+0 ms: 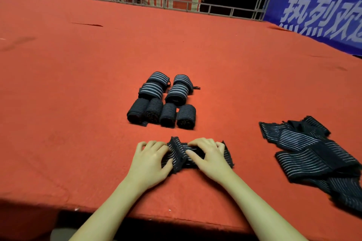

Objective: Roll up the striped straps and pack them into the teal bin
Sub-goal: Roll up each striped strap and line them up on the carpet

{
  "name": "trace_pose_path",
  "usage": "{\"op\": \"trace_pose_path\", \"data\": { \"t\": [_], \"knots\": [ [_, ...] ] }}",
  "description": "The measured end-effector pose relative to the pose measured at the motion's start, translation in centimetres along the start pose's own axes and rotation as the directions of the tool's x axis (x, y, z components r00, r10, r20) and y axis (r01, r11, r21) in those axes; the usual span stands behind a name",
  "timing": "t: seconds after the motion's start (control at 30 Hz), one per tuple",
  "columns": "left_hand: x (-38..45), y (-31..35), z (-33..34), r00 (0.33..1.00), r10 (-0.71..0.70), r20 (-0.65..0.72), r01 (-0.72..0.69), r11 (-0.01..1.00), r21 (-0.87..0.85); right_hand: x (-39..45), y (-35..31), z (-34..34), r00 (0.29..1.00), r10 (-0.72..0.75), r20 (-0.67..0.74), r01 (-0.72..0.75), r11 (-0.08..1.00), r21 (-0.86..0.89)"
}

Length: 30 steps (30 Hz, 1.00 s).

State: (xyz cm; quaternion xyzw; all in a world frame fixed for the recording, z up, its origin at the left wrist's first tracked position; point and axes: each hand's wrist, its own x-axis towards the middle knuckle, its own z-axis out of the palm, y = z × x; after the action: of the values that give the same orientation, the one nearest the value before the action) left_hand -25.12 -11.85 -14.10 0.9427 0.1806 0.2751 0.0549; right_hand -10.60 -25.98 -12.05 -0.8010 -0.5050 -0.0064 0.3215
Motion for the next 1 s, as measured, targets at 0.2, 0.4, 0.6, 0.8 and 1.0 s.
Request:
{"op": "trace_pose_path", "data": {
  "t": [0.2,0.4,0.6,0.8,1.0],
  "knots": [
    [-0.6,0.5,0.1,0.999,-0.016,0.036,0.02,0.992,-0.122,-0.1,-1.3,0.5,1.0,0.011,-0.02,-0.009,0.994,0.107],
    [0.2,0.3,0.2,1.0,0.0,-0.009,-0.002,0.979,-0.204,-0.5,-1.5,1.2,0.999,0.047,0.014,-0.049,0.971,0.233],
    [2.0,0.4,0.4,0.992,0.094,-0.081,-0.106,0.981,-0.165,-0.4,-1.6,0.7,0.998,0.063,-0.015,-0.055,0.953,0.298],
    [2.8,0.9,0.9,0.977,0.169,-0.129,-0.192,0.961,-0.197,-0.6,-1.1,0.0,0.988,0.116,-0.099,-0.077,0.941,0.331],
    [4.3,2.4,0.7,0.942,0.244,-0.229,-0.292,0.933,-0.209,-0.2,-0.6,-1.9,0.971,0.115,-0.208,-0.058,0.964,0.261]
  ]
}}
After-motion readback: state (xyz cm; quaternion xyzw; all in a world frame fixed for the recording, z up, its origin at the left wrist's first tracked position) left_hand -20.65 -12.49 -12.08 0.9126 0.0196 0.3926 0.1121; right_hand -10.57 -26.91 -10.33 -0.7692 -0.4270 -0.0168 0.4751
